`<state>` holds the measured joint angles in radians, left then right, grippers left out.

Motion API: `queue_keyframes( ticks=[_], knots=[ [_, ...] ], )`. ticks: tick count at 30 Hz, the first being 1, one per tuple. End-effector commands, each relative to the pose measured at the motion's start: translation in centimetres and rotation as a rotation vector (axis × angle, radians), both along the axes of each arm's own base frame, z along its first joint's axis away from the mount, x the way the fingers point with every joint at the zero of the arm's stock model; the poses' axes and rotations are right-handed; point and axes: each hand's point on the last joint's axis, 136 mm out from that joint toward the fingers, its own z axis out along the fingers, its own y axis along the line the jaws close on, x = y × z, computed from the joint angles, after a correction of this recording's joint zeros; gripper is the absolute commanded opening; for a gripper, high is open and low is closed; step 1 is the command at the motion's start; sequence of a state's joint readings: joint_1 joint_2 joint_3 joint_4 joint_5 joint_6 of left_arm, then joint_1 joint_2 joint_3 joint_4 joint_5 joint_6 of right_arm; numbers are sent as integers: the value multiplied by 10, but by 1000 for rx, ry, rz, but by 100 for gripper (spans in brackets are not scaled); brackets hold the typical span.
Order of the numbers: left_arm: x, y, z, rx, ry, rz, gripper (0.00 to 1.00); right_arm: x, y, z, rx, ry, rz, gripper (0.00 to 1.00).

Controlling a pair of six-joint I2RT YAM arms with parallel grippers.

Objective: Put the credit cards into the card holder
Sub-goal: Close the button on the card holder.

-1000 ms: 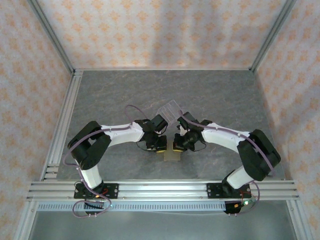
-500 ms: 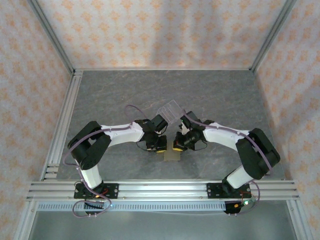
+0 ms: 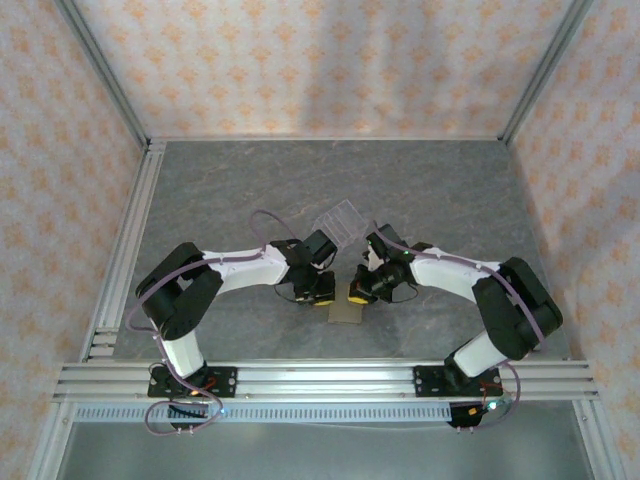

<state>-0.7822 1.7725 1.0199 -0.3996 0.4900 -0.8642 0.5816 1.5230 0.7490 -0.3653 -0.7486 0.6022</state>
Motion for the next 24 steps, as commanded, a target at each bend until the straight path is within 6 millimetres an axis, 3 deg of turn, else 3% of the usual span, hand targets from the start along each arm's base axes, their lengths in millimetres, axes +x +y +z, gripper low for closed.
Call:
queue_keyframes(
  ticks=[1, 14, 24],
  knots=[
    [-3, -1, 0, 1, -7, 0, 11, -4, -7, -7, -36, 24, -7, 0],
    [0, -3, 2, 2, -11, -3, 11, -18, -25, -22, -158, 21, 46, 0],
    [-1, -4, 2, 9, -7, -8, 11, -27, -47, -44, -263, 17, 22, 0]
  ],
)
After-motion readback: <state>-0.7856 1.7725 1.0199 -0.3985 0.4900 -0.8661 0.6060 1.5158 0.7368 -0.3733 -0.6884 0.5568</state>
